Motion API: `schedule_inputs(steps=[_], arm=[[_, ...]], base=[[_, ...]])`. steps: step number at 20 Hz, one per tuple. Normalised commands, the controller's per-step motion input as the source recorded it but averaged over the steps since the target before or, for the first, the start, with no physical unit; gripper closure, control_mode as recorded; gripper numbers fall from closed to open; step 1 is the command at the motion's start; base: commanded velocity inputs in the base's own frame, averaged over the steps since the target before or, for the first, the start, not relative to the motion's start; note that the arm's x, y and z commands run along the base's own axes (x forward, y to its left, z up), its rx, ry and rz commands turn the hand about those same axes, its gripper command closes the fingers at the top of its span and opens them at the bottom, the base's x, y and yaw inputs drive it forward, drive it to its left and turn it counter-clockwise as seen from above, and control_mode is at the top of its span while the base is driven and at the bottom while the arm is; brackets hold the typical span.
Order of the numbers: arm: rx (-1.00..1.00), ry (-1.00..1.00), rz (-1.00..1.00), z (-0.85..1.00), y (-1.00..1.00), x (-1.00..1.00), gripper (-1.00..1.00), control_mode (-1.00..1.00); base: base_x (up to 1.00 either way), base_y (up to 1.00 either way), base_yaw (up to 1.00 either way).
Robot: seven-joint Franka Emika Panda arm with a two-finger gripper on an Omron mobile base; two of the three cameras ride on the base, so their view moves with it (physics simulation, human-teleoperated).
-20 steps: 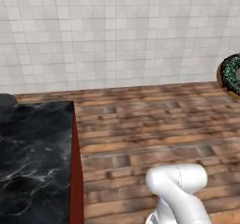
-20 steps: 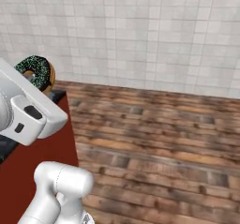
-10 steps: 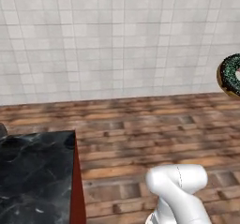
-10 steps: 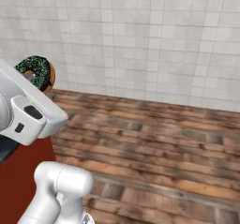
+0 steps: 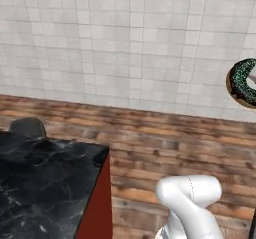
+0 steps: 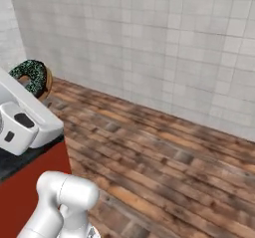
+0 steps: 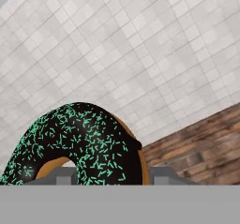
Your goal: Take the donut and cupcake from the fridge and place them on the empty tray on the dining counter.
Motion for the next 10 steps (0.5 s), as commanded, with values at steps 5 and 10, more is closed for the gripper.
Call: schedule_inputs(steps=[5, 10], arm=[[0.0, 0.0, 0.0, 0.0, 0.0, 0.0, 1.0, 1.0], [0.0, 0.0, 0.0, 0.0, 0.0, 0.0, 1.0, 1.0]], base=[[-0.01, -0.52, 0.76], [0.05, -0.99, 0.38]])
